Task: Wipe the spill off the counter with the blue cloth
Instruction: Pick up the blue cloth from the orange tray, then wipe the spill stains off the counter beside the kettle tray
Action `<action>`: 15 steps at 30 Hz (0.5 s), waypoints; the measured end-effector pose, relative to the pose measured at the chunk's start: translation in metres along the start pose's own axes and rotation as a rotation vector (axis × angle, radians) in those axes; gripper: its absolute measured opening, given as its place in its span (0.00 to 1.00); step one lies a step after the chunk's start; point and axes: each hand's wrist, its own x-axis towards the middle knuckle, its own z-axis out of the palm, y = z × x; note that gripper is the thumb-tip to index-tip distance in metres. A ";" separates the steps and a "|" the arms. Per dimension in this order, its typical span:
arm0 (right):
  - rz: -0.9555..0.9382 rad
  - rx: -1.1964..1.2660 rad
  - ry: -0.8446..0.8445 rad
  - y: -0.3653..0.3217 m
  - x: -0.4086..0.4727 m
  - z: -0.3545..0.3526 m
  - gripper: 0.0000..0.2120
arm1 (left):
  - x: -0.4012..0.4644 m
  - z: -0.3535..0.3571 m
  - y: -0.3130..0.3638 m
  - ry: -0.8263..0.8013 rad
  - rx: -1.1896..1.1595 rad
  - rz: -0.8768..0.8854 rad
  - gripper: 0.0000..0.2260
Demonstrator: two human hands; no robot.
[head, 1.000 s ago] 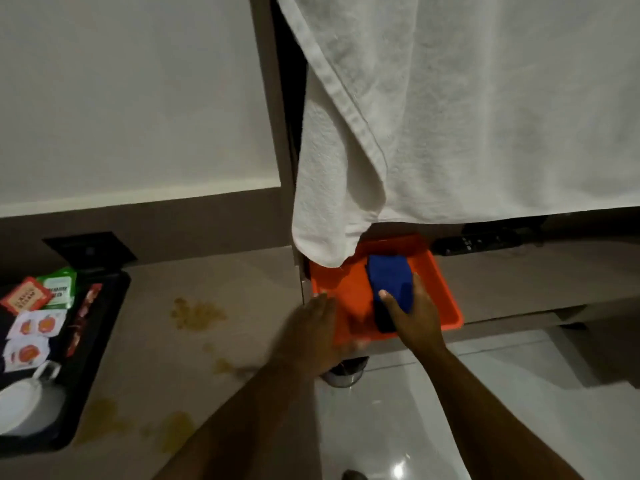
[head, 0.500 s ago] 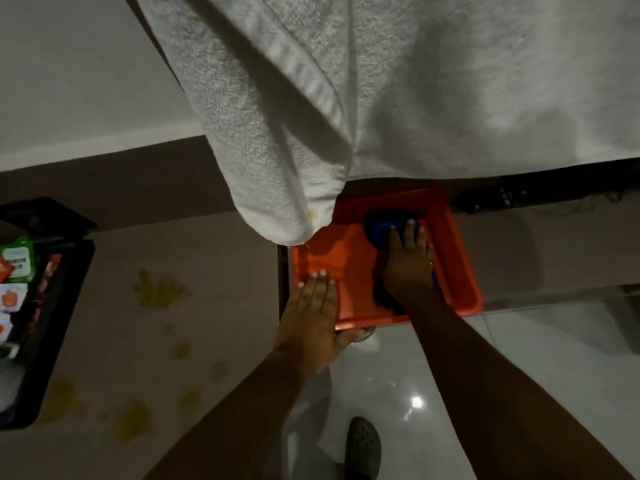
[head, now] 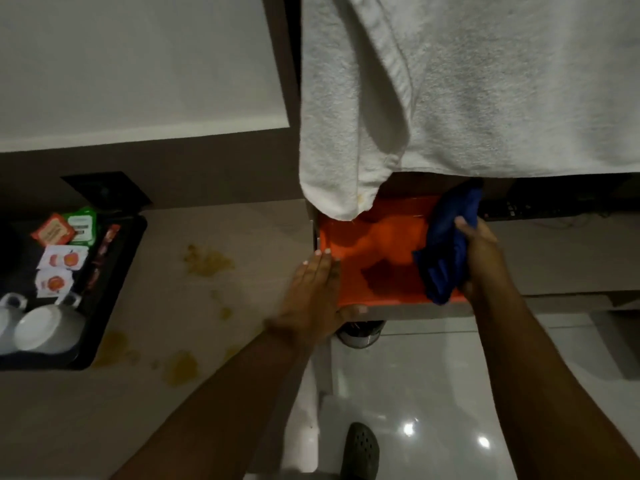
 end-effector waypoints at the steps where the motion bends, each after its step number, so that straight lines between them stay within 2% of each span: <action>1: 0.001 0.030 -0.017 0.000 -0.019 0.006 0.18 | -0.011 -0.009 -0.007 0.041 -0.021 0.004 0.48; 3: 0.013 0.006 -0.006 0.003 -0.053 0.019 0.18 | -0.030 -0.020 -0.018 0.079 -0.039 0.003 0.47; 5: 0.030 -0.082 0.024 0.018 -0.094 0.042 0.13 | -0.061 -0.029 -0.038 0.103 0.020 -0.016 0.46; 7: 0.023 -0.204 0.007 0.043 -0.136 0.070 0.10 | -0.099 -0.033 -0.066 0.113 0.065 -0.078 0.45; 10: -0.008 -0.416 -0.052 0.094 -0.187 0.103 0.12 | -0.168 -0.029 -0.111 0.096 -0.028 -0.201 0.43; 13: -0.074 -0.789 -0.138 0.149 -0.222 0.130 0.19 | -0.248 -0.008 -0.150 0.243 -0.106 -0.330 0.41; 15: -0.153 -1.143 -0.169 0.175 -0.234 0.142 0.26 | -0.290 0.009 -0.169 0.231 -0.137 -0.419 0.40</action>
